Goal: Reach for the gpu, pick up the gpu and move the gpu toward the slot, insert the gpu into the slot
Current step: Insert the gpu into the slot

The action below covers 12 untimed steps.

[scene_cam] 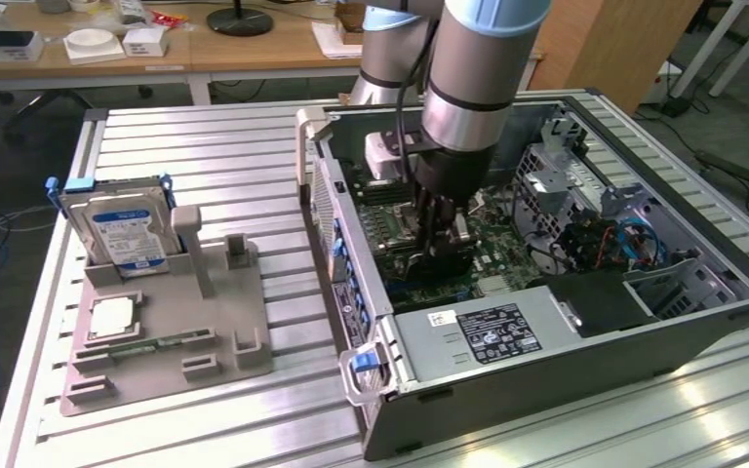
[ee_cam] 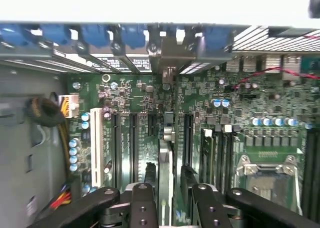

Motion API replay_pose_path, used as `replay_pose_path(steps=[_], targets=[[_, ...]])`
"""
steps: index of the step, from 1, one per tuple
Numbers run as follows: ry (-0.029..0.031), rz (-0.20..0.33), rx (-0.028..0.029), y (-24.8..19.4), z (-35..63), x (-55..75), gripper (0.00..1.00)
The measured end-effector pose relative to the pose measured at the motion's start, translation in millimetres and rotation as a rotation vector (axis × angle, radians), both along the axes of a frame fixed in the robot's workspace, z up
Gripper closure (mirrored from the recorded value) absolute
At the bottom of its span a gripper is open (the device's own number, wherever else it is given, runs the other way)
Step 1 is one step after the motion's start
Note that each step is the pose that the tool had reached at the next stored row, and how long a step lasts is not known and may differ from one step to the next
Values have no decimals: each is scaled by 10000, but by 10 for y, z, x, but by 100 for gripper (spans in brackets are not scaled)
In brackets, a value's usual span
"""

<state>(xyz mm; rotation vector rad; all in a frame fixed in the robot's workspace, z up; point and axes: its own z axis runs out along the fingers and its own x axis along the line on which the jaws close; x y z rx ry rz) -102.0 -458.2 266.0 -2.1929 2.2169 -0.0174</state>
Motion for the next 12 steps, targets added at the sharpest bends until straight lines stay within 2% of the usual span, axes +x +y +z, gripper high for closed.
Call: replay_pose_path(steps=[3,4,5,7,9,12], targets=[[-8,-1,1,0,21,0,68],[-7,0,0,0,21,0,74],[-8,0,1,0,21,0,74],[-7,0,-1,0,22,0,86],[-7,0,0,0,22,0,90],[-7,0,0,0,22,0,90]])
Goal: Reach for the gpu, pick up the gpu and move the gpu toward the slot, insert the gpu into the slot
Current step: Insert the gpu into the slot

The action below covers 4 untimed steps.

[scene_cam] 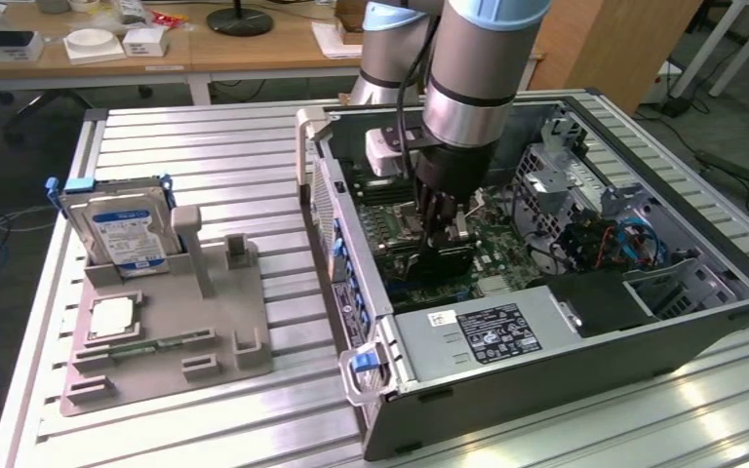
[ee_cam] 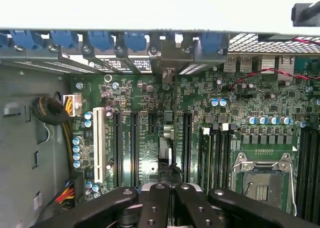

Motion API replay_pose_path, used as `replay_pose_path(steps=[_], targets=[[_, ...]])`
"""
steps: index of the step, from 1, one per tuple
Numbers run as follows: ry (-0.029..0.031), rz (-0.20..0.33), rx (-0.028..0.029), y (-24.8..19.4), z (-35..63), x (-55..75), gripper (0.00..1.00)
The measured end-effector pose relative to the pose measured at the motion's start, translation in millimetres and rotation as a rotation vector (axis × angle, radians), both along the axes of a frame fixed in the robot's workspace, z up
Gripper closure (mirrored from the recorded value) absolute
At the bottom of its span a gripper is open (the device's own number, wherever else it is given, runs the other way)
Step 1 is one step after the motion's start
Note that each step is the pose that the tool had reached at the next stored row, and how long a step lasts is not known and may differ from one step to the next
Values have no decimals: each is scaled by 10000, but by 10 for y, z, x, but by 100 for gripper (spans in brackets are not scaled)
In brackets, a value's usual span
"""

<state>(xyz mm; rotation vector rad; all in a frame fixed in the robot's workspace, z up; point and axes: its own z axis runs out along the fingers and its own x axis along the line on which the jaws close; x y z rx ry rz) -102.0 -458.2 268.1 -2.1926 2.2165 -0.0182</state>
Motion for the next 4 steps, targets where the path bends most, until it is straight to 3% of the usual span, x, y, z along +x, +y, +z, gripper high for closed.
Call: replay_pose_path(steps=[4], targets=[[0,1,0,0,0,0,90]])
